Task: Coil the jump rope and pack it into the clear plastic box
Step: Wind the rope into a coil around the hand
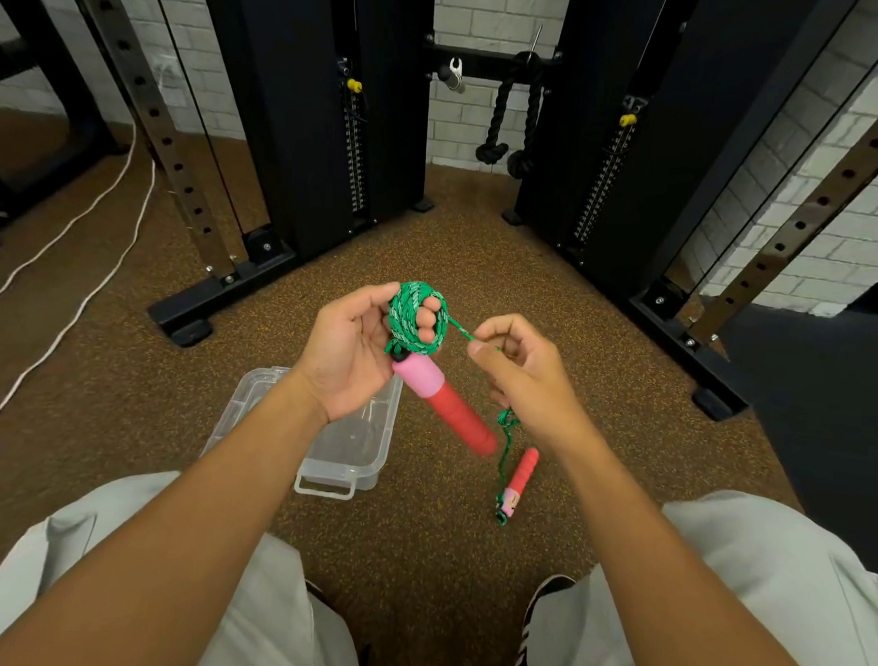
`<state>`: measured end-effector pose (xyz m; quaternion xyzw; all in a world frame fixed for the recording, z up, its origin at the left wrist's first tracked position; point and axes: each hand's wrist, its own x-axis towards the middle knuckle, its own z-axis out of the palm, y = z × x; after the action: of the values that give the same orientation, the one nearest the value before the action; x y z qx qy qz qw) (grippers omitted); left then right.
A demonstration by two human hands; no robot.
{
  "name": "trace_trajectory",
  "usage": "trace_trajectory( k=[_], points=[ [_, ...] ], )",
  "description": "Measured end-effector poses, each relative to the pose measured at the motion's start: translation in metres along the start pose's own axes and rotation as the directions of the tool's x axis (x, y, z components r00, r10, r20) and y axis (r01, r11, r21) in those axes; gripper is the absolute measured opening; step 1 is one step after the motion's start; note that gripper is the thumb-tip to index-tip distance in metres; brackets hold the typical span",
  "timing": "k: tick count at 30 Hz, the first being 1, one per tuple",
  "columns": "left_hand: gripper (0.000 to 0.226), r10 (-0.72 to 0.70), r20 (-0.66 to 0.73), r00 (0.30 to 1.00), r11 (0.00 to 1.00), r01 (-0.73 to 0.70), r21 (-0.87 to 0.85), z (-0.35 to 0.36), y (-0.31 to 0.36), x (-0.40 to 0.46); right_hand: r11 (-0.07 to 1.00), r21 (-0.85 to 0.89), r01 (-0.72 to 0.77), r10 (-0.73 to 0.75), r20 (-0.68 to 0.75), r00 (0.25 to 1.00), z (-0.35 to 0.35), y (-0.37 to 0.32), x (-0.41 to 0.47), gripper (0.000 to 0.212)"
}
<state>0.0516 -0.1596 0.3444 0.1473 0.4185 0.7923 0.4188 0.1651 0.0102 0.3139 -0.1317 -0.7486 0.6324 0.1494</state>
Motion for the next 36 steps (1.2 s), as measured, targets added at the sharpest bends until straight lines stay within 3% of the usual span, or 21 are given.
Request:
trace_trajectory(
  k=[3,6,10,14,17,24,29,33,34,36],
  points=[
    [0.037,0.048,-0.068,0.997,0.999,-0.049,-0.013,-0.003,0.002,0.002,0.996,-0.078,-0.045,0.045,0.003,0.999,-0.002,0.006,0.003,0.022],
    [0.037,0.086,-0.138,0.987,0.996,-0.084,0.023,-0.002,0.002,0.002,0.971,-0.238,-0.029,0.024,-0.024,0.999,-0.001,0.014,0.005,0.02],
    [0.038,0.123,-0.187,0.975,0.992,-0.12,0.029,-0.005,0.005,0.003,0.987,-0.158,-0.035,0.026,-0.063,0.998,-0.002,0.014,0.006,0.009],
    [0.04,0.139,-0.207,0.968,0.99,-0.13,0.058,-0.007,0.005,0.003,0.9,-0.437,0.001,-0.005,-0.01,1.0,-0.005,0.014,0.003,0.01],
    [0.044,0.155,-0.219,0.963,0.987,-0.141,0.077,-0.007,0.004,0.004,0.841,-0.54,0.012,0.006,0.032,0.999,-0.002,0.014,0.001,0.019],
    [0.048,0.184,-0.177,0.967,0.971,-0.151,0.188,-0.004,0.001,0.004,0.88,-0.475,0.01,0.034,0.085,0.996,0.007,0.013,-0.001,0.028],
    [0.048,0.19,-0.155,0.969,0.945,-0.138,0.298,-0.007,-0.002,0.005,0.908,-0.419,0.028,0.005,0.078,0.997,0.011,0.001,-0.006,0.013],
    [0.057,0.161,-0.146,0.976,0.885,-0.077,0.458,-0.009,-0.007,0.006,0.855,-0.501,0.133,-0.088,0.113,0.99,0.009,0.0,-0.007,0.009],
    [0.062,0.145,-0.158,0.977,0.834,-0.035,0.551,-0.009,-0.009,0.006,0.834,-0.527,0.166,-0.115,0.127,0.985,0.008,-0.001,-0.007,0.01],
    [0.06,0.133,-0.152,0.98,0.612,0.039,0.79,-0.005,-0.014,0.003,0.787,-0.572,0.231,-0.164,0.168,0.972,0.007,-0.003,-0.006,0.012]
  ],
)
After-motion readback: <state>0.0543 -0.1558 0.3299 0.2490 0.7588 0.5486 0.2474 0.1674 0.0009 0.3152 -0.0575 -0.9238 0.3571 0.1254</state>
